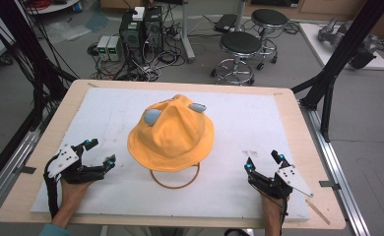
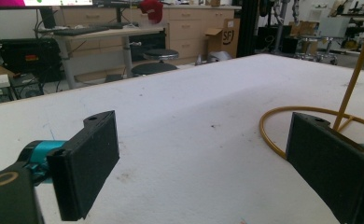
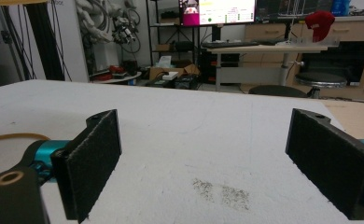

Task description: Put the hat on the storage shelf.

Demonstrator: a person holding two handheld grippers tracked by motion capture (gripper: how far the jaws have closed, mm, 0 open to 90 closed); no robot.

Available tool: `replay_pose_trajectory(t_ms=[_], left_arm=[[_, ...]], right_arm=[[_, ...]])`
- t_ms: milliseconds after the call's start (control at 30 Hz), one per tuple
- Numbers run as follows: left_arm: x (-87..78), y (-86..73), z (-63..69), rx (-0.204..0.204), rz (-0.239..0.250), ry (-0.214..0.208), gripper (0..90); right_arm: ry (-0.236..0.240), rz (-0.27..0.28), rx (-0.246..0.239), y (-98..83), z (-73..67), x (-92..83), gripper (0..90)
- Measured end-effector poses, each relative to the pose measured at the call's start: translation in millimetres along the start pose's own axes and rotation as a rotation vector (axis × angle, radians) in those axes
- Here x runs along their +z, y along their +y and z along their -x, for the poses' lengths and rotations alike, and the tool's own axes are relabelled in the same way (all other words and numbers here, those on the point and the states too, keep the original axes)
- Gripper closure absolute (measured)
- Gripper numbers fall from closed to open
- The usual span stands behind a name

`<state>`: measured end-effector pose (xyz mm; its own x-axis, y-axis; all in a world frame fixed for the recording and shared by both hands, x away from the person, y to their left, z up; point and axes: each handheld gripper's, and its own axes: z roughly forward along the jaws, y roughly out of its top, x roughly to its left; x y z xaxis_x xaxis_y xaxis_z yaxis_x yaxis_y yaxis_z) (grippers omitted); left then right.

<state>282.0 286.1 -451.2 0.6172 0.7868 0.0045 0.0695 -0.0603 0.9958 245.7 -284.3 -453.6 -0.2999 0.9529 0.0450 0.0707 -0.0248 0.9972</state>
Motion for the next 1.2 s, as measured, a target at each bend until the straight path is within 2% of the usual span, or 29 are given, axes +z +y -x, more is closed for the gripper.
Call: replay_pose_trajectory(t_ms=[400,1200], left_arm=[[-1.9,-0.9,-2.0,-0.028,0.02,0.001,10.1],[-4.3,-1.4,-2.8,-0.035,0.029,0.004,10.2]], right_arm=[[-0.002,0.007,0.0,-0.1,0.7,-0.1,9.3],[-0.001,0.009,0.0,-0.2,0.9,-0.2,9.3]])
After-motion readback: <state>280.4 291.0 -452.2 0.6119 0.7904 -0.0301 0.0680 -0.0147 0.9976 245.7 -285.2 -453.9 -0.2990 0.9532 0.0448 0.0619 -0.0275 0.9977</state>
